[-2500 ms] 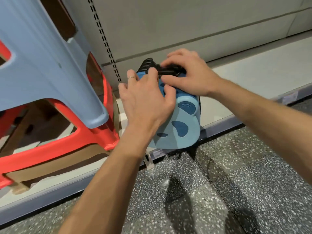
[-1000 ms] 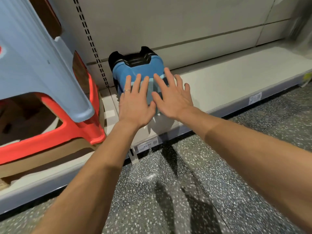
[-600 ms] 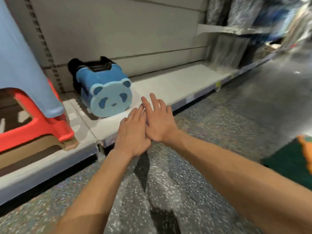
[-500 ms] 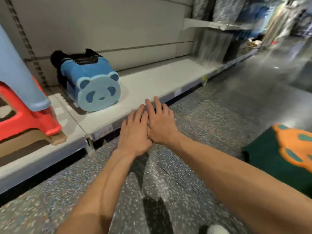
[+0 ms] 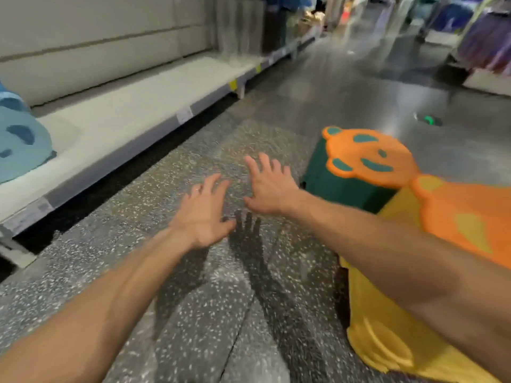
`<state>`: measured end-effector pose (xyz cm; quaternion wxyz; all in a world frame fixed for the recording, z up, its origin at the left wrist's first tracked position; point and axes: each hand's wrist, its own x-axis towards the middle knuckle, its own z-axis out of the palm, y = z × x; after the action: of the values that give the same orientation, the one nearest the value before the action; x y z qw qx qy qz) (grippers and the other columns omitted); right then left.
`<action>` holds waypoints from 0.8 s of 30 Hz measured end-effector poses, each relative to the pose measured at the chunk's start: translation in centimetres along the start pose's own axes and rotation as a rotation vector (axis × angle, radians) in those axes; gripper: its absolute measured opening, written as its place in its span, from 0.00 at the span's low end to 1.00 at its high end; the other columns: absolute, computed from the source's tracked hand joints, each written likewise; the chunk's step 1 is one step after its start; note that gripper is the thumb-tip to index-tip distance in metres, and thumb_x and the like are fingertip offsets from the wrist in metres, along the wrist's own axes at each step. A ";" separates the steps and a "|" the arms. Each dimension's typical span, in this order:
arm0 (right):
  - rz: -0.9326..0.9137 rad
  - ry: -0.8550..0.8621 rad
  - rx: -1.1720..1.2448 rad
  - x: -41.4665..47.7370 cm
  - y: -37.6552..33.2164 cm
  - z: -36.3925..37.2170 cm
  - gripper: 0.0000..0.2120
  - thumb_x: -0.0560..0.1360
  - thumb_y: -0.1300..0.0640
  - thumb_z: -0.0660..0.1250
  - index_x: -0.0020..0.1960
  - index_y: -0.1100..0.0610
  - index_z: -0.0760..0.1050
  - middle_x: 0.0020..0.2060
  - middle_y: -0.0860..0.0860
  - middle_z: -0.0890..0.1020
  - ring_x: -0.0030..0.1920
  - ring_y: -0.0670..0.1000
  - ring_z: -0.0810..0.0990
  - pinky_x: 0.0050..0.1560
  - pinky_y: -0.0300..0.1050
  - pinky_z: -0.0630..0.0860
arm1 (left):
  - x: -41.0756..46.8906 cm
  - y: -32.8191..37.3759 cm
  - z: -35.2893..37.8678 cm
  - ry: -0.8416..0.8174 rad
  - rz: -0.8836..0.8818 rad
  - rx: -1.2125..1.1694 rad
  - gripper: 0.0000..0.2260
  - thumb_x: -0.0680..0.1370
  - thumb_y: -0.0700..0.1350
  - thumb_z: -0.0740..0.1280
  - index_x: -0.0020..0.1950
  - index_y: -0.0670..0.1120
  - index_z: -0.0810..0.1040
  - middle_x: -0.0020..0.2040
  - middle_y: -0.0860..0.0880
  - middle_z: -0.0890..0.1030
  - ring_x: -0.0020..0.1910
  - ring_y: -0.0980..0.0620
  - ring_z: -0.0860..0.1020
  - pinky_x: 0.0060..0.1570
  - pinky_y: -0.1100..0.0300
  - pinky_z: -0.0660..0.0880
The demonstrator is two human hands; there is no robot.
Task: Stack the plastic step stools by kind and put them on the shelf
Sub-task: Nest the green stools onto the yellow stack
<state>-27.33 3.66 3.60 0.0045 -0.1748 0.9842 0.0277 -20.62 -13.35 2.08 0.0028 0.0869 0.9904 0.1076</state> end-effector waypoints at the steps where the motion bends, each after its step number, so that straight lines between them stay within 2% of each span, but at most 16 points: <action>1: 0.023 0.000 0.030 0.4 1.7 -1.0 0.44 0.76 0.40 0.67 0.81 0.53 0.45 0.78 0.61 0.55 0.76 0.68 0.59 0.72 0.66 0.61 | 0.4 1.2 0.3 -0.030 -0.008 -0.020 0.43 0.77 0.63 0.70 0.85 0.50 0.52 0.85 0.48 0.50 0.80 0.37 0.61 0.75 0.39 0.66; 4: 0.059 0.022 0.031 1.8 7.0 -3.8 0.43 0.75 0.40 0.67 0.80 0.54 0.50 0.75 0.61 0.60 0.74 0.68 0.63 0.69 0.64 0.65 | 2.1 5.3 1.3 -0.063 0.054 -0.069 0.42 0.78 0.63 0.69 0.85 0.50 0.52 0.85 0.47 0.50 0.81 0.37 0.59 0.76 0.38 0.65; 8: 0.054 0.073 -0.104 3.0 14.7 -4.5 0.43 0.73 0.42 0.70 0.79 0.54 0.53 0.74 0.60 0.62 0.72 0.65 0.66 0.68 0.62 0.67 | 5.7 10.8 1.4 -0.017 0.255 0.061 0.42 0.78 0.63 0.69 0.84 0.51 0.52 0.85 0.46 0.51 0.80 0.38 0.59 0.76 0.39 0.64; 11: 0.059 0.101 -0.092 3.1 18.2 -3.3 0.46 0.72 0.44 0.72 0.81 0.52 0.50 0.78 0.60 0.57 0.73 0.66 0.65 0.65 0.61 0.69 | 8.2 15.5 1.4 -0.035 0.290 0.114 0.40 0.77 0.62 0.70 0.83 0.49 0.56 0.83 0.44 0.55 0.78 0.37 0.63 0.74 0.40 0.67; 14: 0.050 0.064 -0.040 2.2 18.9 -2.4 0.49 0.74 0.45 0.72 0.83 0.51 0.44 0.82 0.60 0.46 0.77 0.66 0.59 0.68 0.64 0.67 | 10.4 18.2 0.3 -0.148 0.349 0.311 0.40 0.77 0.64 0.68 0.82 0.46 0.57 0.82 0.43 0.58 0.77 0.37 0.65 0.72 0.40 0.68; 16: 0.098 -0.006 0.062 2.0 19.0 -2.3 0.50 0.75 0.41 0.71 0.83 0.50 0.42 0.82 0.59 0.45 0.78 0.67 0.58 0.70 0.66 0.65 | 11.3 18.6 -1.2 -0.237 0.360 0.455 0.40 0.77 0.65 0.67 0.82 0.47 0.57 0.82 0.43 0.58 0.77 0.38 0.65 0.74 0.40 0.67; 18: 0.219 -0.059 0.150 1.9 19.8 -2.3 0.48 0.76 0.39 0.68 0.83 0.51 0.42 0.82 0.60 0.47 0.76 0.68 0.60 0.69 0.66 0.66 | 12.7 18.8 -1.5 -0.239 0.353 0.527 0.41 0.77 0.67 0.67 0.82 0.48 0.58 0.83 0.45 0.59 0.77 0.38 0.65 0.75 0.39 0.67; 21: 0.280 -0.037 0.192 1.5 20.6 -2.7 0.41 0.78 0.44 0.65 0.82 0.51 0.45 0.80 0.60 0.51 0.74 0.68 0.63 0.67 0.65 0.67 | 14.9 19.5 -0.7 -0.157 0.275 0.378 0.43 0.74 0.68 0.70 0.80 0.47 0.61 0.81 0.45 0.63 0.76 0.37 0.67 0.72 0.39 0.69; 24: 0.236 0.134 0.147 0.6 21.3 -3.5 0.40 0.77 0.49 0.66 0.81 0.52 0.48 0.78 0.60 0.55 0.71 0.67 0.66 0.63 0.63 0.70 | 17.2 20.8 1.4 -0.114 0.219 0.153 0.48 0.69 0.69 0.74 0.80 0.46 0.61 0.75 0.43 0.68 0.72 0.34 0.70 0.68 0.39 0.72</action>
<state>-35.21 23.20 8.19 -0.0519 -0.0583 0.9954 -0.0559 -33.99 9.91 5.39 0.0409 0.2004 0.9785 0.0262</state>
